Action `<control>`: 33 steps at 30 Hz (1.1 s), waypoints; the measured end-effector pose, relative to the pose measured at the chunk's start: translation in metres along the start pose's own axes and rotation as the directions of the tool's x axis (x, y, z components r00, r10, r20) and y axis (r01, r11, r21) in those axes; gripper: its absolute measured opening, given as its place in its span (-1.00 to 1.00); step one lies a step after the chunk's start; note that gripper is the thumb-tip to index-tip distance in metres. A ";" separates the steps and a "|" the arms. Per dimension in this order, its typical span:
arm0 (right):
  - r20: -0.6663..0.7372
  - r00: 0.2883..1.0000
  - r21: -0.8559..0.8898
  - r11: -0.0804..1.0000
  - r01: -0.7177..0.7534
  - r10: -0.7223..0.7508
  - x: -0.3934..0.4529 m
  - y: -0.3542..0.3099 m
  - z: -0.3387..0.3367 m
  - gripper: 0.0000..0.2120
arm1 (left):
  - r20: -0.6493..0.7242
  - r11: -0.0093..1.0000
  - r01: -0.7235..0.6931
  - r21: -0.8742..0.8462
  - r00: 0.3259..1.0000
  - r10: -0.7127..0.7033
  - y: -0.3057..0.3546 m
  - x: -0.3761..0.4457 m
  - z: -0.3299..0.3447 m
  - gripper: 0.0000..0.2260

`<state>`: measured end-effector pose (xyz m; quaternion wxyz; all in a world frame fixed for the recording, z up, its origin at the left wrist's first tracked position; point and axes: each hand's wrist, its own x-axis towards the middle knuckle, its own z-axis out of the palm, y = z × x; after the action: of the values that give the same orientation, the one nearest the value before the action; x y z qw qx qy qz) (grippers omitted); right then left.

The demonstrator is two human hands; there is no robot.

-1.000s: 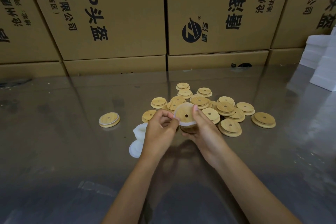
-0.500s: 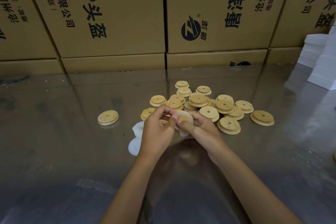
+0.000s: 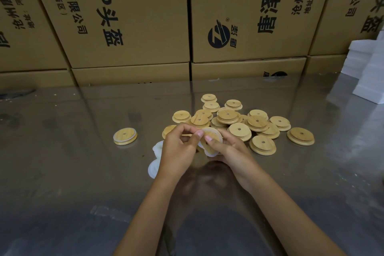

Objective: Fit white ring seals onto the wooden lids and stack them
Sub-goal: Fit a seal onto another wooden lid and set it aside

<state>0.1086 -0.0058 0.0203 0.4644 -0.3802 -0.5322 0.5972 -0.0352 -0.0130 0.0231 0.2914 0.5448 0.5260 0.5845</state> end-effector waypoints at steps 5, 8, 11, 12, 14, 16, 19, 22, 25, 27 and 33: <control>0.013 1.000 0.007 1.000 0.000 0.000 0.000 -0.001 -0.001 -0.81 | 0.011 0.998 0.053 -0.043 0.999 -0.052 -0.004 0.005 -0.004 -0.89; 0.017 1.000 0.011 1.000 -0.005 0.005 -0.001 -0.003 0.000 -0.80 | 0.032 0.995 0.071 -0.077 0.997 -0.069 -0.005 0.005 -0.005 -0.91; 0.011 1.000 0.015 1.000 -0.020 0.020 -0.002 -0.004 0.000 -0.80 | 0.048 0.994 0.074 -0.083 0.996 -0.070 -0.004 0.006 -0.006 -0.92; 0.010 1.000 0.019 0.999 -0.026 0.026 -0.002 -0.005 0.000 -0.80 | 0.051 0.994 0.076 -0.078 0.996 -0.072 -0.004 0.006 -0.006 -0.91; 0.013 0.999 0.028 0.999 -0.036 0.036 -0.002 -0.005 0.000 -0.80 | 0.051 0.995 0.081 -0.060 0.996 -0.078 -0.003 0.005 -0.005 -0.90; 0.013 0.999 0.038 0.998 -0.049 0.049 -0.002 -0.006 0.000 -0.81 | 0.052 0.997 0.066 -0.032 0.997 -0.065 -0.003 0.004 -0.004 -0.88; 0.000 0.998 0.022 0.998 -0.063 0.063 -0.002 -0.007 0.000 -0.83 | 0.091 0.999 -0.020 0.050 0.996 0.016 -0.001 -0.001 -0.003 -0.86; -0.004 0.997 0.029 0.997 -0.074 0.074 -0.001 -0.007 -0.001 -0.83 | 0.141 0.973 -0.151 0.172 0.982 0.128 -0.001 -0.006 -0.002 -0.81; -0.002 0.996 0.042 0.995 -0.095 0.095 -0.001 -0.006 -0.001 -0.80 | 0.161 0.955 -0.188 0.228 0.975 0.154 -0.001 -0.009 0.000 -0.78; -0.006 0.995 0.043 0.994 -0.098 0.098 -0.001 -0.006 0.000 -0.79 | 0.169 0.953 -0.191 0.236 0.974 0.154 -0.001 -0.009 0.001 -0.77; -0.012 0.996 0.041 0.995 -0.093 0.094 -0.002 -0.006 0.000 -0.78 | 0.191 0.980 -0.102 0.170 0.979 0.069 0.000 -0.010 0.002 -0.78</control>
<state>0.1102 -0.0076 0.0258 0.4473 -0.3995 -0.4982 0.6262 -0.0315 -0.0213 0.0197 0.2632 0.6425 0.5232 0.4942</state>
